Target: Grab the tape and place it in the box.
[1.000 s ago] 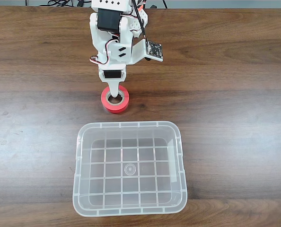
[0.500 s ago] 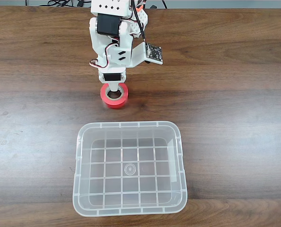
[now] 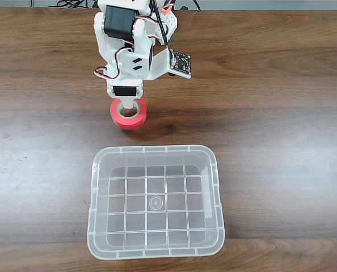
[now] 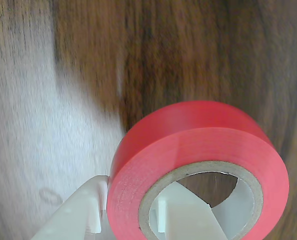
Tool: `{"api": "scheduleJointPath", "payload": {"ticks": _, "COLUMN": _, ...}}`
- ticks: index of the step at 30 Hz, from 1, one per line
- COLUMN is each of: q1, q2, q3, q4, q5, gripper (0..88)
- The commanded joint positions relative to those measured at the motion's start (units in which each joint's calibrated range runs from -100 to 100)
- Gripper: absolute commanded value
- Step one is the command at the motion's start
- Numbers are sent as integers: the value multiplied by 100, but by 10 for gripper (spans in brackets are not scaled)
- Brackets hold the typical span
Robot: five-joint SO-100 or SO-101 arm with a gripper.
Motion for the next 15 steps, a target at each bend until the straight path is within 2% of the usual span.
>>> {"api": "scheduleJointPath", "payload": {"ticks": 1, "q1": 182, "q2": -476, "q3": -1334, "q4": 861, "q5": 19, "gripper": 21}}
{"api": "scheduleJointPath", "payload": {"ticks": 8, "q1": 72, "q2": -1691, "q3": -1983, "q4": 1957, "q5": 19, "gripper": 21}}
{"api": "scheduleJointPath", "payload": {"ticks": 15, "q1": -360, "q2": -2431, "q3": -1939, "q4": 2317, "q5": -18, "gripper": 21}}
